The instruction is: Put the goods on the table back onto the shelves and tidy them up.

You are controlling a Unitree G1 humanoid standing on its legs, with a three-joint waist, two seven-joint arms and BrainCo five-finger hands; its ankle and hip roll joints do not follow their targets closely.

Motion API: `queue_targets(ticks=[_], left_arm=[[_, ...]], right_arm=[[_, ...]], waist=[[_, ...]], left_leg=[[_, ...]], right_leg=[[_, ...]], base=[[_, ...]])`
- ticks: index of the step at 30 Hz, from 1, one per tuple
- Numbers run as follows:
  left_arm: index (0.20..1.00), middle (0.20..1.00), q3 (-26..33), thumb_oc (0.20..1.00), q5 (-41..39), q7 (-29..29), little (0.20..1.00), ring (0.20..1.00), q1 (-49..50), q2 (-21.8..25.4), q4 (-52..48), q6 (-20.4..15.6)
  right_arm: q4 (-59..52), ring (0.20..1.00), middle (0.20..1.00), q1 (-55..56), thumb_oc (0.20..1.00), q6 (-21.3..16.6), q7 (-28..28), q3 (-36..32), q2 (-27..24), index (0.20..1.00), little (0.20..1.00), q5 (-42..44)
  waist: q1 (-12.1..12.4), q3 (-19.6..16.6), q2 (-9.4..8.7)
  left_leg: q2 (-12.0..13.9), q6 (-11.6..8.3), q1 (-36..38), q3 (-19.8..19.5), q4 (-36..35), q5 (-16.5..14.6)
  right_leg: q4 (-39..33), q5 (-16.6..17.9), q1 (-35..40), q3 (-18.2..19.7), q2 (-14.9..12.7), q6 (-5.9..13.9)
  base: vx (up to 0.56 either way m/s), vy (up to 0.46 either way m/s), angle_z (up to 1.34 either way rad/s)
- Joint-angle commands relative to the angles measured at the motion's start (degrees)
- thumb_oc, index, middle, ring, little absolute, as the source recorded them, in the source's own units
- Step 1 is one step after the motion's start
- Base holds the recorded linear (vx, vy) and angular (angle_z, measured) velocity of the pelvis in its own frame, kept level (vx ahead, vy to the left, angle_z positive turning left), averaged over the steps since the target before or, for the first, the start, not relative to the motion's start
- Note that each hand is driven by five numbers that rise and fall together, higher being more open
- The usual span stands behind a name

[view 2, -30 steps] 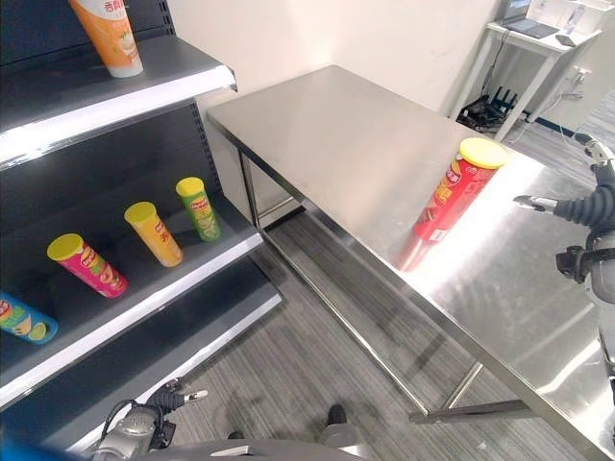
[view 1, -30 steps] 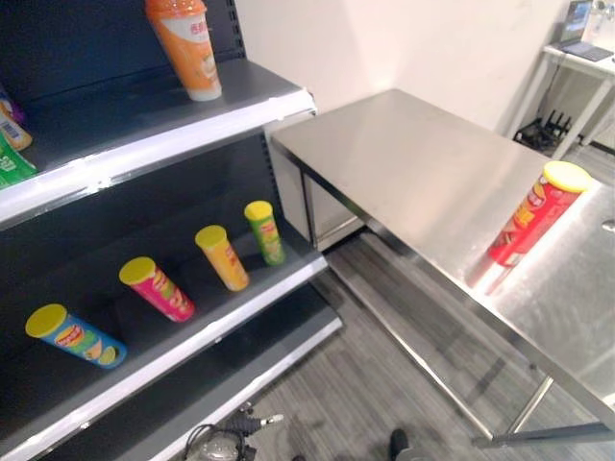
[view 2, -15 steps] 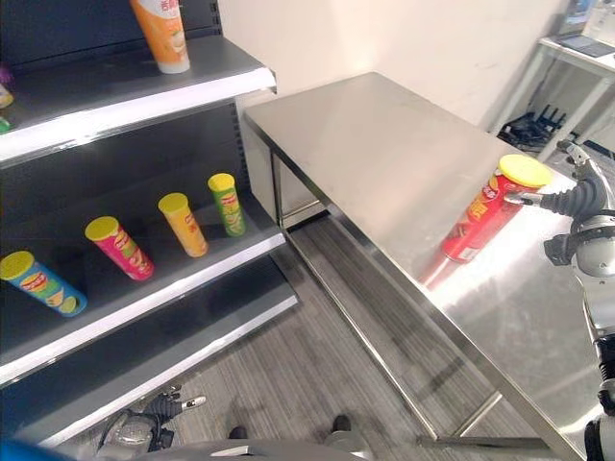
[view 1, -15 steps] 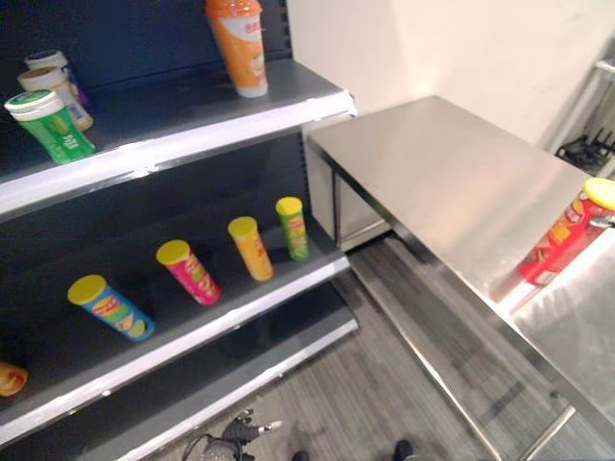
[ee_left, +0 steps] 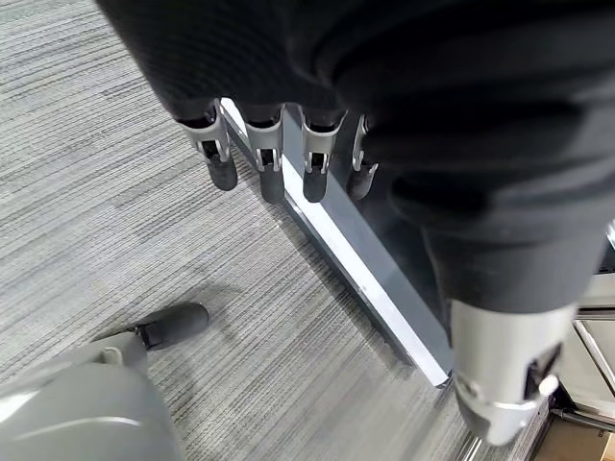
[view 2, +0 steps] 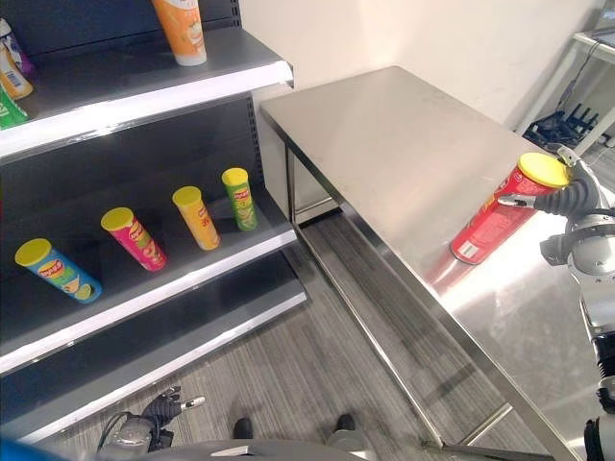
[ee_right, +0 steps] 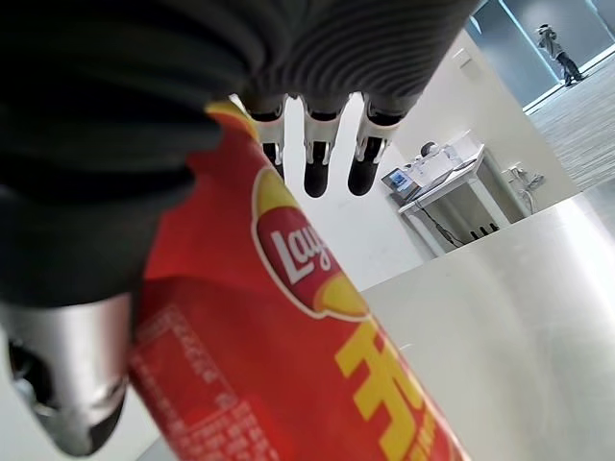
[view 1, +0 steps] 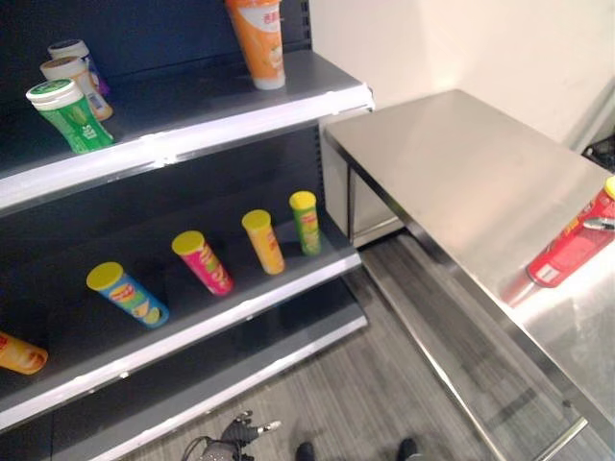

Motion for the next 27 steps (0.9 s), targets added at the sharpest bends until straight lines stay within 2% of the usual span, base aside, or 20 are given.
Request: queue_targets(ticks=[1, 6, 8, 9, 18, 27], left_arm=[[1.000, 1.000, 0.52, 1.000, -1.22, -0.10, 1.000, 1.000, -3.31, 3.77, -0.37, -0.78], [1.000, 1.000, 0.50, 1.000, -1.28, -0.27, 1.000, 1.000, -3.29, 3.65, -0.52, -0.80], [1.000, 1.000, 0.41, 1.000, -1.18, -0.29, 1.000, 1.000, -3.25, 3.64, -0.49, -0.79], [1.000, 1.000, 0.40, 1.000, -1.12, -0.32, 1.000, 1.000, -3.21, 3.64, -0.50, -0.77], [1.000, 1.000, 0.80, 1.000, -1.27, 0.04, 1.000, 1.000, -3.67, 3.61, -0.43, -0.80], [1.000, 1.000, 3.22, 1.000, -1.07, 0.95, 1.000, 1.000, -5.14, 4.01, 0.32, -0.77]], right_arm=[[1.02, 1.000, 1.000, -6.87, 1.000, -1.33, -0.19, 3.41, -2.03, 1.000, 1.000, 2.13], [0.11, 1.000, 1.000, -6.85, 1.000, -1.69, 0.34, 3.84, -1.65, 1.000, 1.000, 2.05], [-0.03, 0.580, 0.580, -6.87, 0.580, -1.68, 0.56, 4.09, -1.54, 0.580, 0.580, 2.10], [-0.26, 0.200, 0.200, -6.73, 0.200, -1.71, 0.72, 4.09, -1.42, 0.200, 0.200, 2.14], [-1.49, 0.200, 0.200, -6.55, 0.200, -1.72, -0.08, 3.75, -1.46, 0.200, 0.200, 0.97], [-18.17, 0.200, 0.200, -2.75, 0.200, -4.25, -1.19, -2.17, -0.47, 0.200, 0.200, -0.90]], waist=[[1.48, -0.46, -2.98], [1.62, -0.51, -3.07], [1.61, -0.53, -3.11], [1.61, -0.52, -3.14], [1.39, -0.67, -3.39], [0.83, -0.52, -2.78]], left_leg=[[1.73, -2.86, 2.69, 3.76, 0.81, -5.27], [1.64, -2.80, 2.88, 3.89, 0.81, -5.44], [1.58, -2.79, 2.94, 3.97, 0.81, -5.48], [1.59, -2.79, 3.00, 3.99, 0.81, -5.53], [1.70, -2.81, 3.32, 4.31, 0.81, -5.77], [2.89, -3.39, 3.82, 4.38, 0.81, -5.19]], right_leg=[[4.48, -10.25, 1.27, 2.35, -0.13, 0.07], [4.43, -10.23, 1.36, 2.41, -0.22, 0.15], [4.35, -10.20, 1.44, 2.37, -0.20, 0.18], [4.31, -10.22, 1.49, 2.31, -0.20, 0.20], [4.19, -10.23, 1.58, 2.48, -0.23, 0.22], [4.51, -11.46, 1.48, 3.62, 1.14, -0.78]], base=[[0.01, 0.014, 0.05], [0.00, 0.003, 0.01], [0.00, 0.000, 0.00], [0.00, 0.000, 0.00], [0.00, 0.000, 0.00], [-0.03, -0.051, -0.03]])
